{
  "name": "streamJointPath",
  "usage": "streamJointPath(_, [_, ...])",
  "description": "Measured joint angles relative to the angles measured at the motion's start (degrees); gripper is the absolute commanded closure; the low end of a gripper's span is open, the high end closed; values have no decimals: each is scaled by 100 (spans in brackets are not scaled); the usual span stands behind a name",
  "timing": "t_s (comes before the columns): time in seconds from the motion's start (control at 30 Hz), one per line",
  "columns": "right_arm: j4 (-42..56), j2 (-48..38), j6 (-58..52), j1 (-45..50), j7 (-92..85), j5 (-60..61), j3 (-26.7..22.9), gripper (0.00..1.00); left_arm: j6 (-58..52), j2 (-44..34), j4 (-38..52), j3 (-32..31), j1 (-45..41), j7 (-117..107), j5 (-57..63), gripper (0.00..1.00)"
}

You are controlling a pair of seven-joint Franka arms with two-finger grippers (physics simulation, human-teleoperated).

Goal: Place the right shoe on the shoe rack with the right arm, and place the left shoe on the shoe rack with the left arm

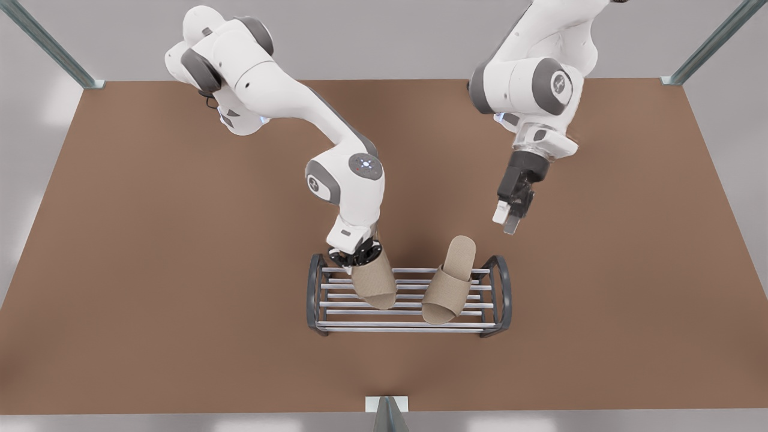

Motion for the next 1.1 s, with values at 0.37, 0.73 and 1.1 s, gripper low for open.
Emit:
streamJointPath(0.37, [261, 397, 304, 93, 973, -339, -104, 0, -8283, 927, 1090, 387, 2776, -3052, 11749, 0])
streamJointPath(0.73, [22, -201, 230, 77, 1347, -126, -81, 0, -9571, 632, 1197, 232, 2092, -5886, 11818, 0])
streamJointPath(1.1, [362, -2256, -3602, -2555, -678, 1426, -438, 0, -9479, 910, 1455, 220, 2223, -8087, 11587, 0])
